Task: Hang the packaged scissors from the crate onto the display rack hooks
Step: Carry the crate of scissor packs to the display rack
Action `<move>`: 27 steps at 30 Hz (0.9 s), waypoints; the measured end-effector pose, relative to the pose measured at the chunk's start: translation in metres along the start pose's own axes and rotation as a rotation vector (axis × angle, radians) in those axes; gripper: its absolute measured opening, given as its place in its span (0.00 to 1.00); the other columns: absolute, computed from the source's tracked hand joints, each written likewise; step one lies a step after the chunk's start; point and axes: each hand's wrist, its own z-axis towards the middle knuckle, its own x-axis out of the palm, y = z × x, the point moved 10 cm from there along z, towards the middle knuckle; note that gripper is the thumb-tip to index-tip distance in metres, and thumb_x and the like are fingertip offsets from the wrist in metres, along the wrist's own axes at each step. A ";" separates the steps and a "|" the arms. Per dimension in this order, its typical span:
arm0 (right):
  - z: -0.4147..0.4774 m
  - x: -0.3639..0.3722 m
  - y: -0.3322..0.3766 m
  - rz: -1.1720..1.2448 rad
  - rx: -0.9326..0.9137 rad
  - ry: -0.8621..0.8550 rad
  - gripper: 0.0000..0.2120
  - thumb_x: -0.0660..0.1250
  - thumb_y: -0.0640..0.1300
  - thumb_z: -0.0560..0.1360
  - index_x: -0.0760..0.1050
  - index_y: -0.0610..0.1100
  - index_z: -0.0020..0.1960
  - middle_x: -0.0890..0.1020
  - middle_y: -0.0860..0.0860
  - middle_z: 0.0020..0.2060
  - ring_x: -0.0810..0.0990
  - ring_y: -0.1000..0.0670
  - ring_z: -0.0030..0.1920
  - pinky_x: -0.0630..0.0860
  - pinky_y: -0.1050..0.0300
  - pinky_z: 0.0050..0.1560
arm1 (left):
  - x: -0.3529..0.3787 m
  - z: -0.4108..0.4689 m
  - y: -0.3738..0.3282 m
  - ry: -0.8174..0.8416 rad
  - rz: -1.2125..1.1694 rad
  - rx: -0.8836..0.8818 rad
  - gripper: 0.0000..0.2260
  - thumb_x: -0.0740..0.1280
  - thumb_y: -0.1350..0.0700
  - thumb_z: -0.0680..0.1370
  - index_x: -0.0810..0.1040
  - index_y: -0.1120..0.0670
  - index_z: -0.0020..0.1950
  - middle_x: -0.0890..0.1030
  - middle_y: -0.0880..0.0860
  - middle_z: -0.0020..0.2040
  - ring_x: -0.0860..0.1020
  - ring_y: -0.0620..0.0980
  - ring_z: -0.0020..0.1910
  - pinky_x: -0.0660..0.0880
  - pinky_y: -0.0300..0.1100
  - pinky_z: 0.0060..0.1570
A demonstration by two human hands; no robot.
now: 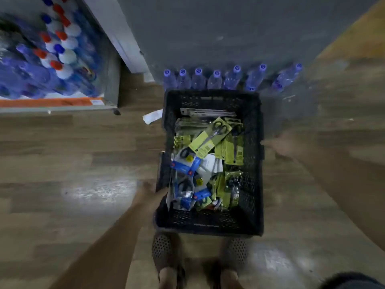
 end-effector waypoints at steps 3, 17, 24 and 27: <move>-0.048 0.034 0.034 0.130 0.050 0.098 0.23 0.76 0.54 0.74 0.74 0.39 0.60 0.78 0.42 0.47 0.78 0.45 0.43 0.74 0.52 0.45 | 0.009 0.043 0.014 -0.137 0.118 0.046 0.12 0.71 0.52 0.78 0.69 0.54 0.45 0.77 0.54 0.41 0.74 0.51 0.37 0.64 0.44 0.32; -0.173 -0.027 0.012 0.306 0.165 0.052 0.18 0.68 0.27 0.73 0.77 0.38 0.61 0.83 0.38 0.54 0.83 0.39 0.48 0.82 0.45 0.43 | -0.027 -0.033 0.011 0.003 0.323 0.199 0.06 0.66 0.57 0.76 0.77 0.47 0.51 0.83 0.51 0.40 0.81 0.52 0.39 0.76 0.46 0.37; -0.364 -0.149 0.027 0.334 0.209 0.065 0.17 0.67 0.26 0.73 0.76 0.39 0.58 0.81 0.37 0.48 0.79 0.42 0.40 0.75 0.59 0.27 | -0.103 -0.230 -0.007 0.034 0.368 0.237 0.07 0.71 0.48 0.76 0.76 0.49 0.49 0.83 0.51 0.42 0.82 0.51 0.41 0.82 0.48 0.44; -0.430 -0.202 0.050 0.300 0.198 0.056 0.13 0.68 0.27 0.73 0.76 0.40 0.54 0.82 0.36 0.51 0.80 0.39 0.47 0.77 0.51 0.43 | -0.143 -0.307 -0.033 0.021 0.456 0.329 0.05 0.69 0.48 0.77 0.76 0.47 0.45 0.82 0.50 0.41 0.82 0.52 0.43 0.82 0.47 0.45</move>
